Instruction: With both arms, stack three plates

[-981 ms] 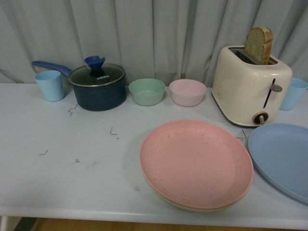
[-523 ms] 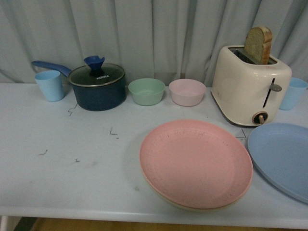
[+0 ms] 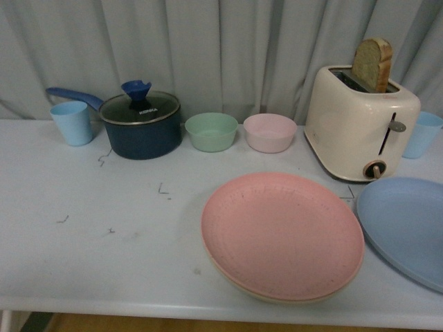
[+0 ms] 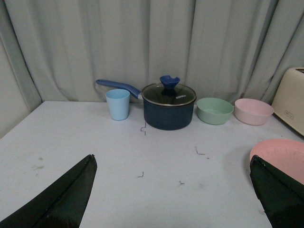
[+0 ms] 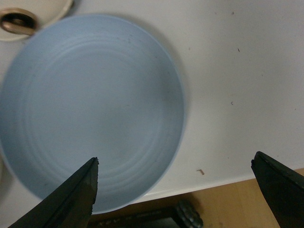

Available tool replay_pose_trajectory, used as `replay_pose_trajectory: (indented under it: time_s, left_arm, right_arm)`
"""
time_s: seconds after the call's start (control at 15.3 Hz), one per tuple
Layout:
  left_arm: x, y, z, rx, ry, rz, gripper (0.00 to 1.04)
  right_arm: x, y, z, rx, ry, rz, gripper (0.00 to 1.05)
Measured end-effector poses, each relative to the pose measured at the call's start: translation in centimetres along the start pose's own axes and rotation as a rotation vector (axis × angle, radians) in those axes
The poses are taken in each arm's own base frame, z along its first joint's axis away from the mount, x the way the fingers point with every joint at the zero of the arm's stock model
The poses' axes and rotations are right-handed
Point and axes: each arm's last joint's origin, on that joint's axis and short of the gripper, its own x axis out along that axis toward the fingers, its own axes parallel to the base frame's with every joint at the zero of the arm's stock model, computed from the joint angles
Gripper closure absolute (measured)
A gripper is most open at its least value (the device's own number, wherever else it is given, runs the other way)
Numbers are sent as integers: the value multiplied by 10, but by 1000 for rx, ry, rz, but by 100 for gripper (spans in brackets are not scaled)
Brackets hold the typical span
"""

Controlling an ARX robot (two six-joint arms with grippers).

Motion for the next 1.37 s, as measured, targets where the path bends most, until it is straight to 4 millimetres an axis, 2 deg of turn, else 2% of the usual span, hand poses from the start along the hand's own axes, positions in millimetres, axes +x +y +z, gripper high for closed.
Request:
replay_pose_trajectory:
  time_s: [0.13, 0.33, 0.52, 0.85, 1.11, 1.37]
  left_arm:
    - [0, 0, 0, 0, 0, 0, 7]
    - [0, 0, 0, 0, 0, 0, 7]
    - [0, 0, 0, 0, 0, 0, 7]
    - [0, 0, 0, 0, 0, 0, 7]
    - [0, 0, 0, 0, 0, 0, 7]
    - [0, 0, 0, 0, 0, 0, 7]
  right_arm:
    - [32, -6, 11, 11, 94, -7, 6]
    - [65, -16, 24, -1, 145, -48, 6]
    - [98, -23, 22, 7, 190, -39, 6]
    - [129, -23, 17, -2, 202, -43, 7]
    - [140, -21, 15, 3, 209, -54, 50]
    - [137, -28, 20, 18, 198, -61, 91]
